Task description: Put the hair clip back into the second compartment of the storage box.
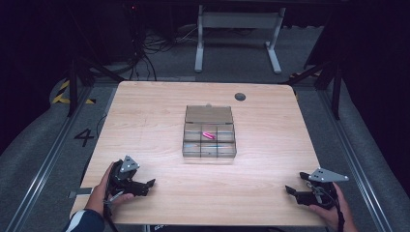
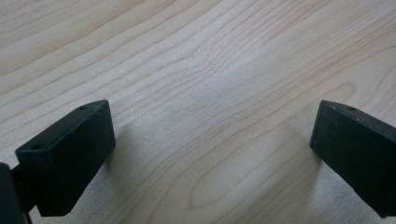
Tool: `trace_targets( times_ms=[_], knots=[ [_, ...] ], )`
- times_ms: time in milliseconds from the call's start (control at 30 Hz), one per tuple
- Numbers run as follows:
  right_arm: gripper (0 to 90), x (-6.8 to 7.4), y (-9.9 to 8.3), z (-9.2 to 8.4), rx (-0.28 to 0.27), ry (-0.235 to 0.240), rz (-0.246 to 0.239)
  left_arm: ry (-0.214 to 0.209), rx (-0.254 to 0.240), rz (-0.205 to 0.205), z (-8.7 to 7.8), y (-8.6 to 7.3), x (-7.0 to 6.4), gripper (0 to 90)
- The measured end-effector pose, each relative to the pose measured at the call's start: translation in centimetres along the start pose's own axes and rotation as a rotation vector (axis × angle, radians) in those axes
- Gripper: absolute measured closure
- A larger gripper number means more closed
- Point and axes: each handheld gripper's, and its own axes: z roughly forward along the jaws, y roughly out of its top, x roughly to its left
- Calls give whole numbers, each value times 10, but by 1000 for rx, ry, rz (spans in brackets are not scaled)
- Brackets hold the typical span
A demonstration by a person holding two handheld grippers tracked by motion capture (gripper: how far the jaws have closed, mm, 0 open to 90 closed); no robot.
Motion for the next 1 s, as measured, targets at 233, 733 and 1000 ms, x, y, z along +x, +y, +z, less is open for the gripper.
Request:
trace_targets(
  times_ms=[233, 733, 1000],
  knots=[
    [202, 0, 0, 0, -2, -4, 3, 0, -1, -2, 0, 0, 0, 5],
    [202, 0, 0, 0, -1, -4, 4, 0, 0, 0, 0, 0, 0, 5],
    [202, -1, 0, 0, -1, -12, 10, -1, 0, 0, 0, 0, 0, 5]
  ],
)
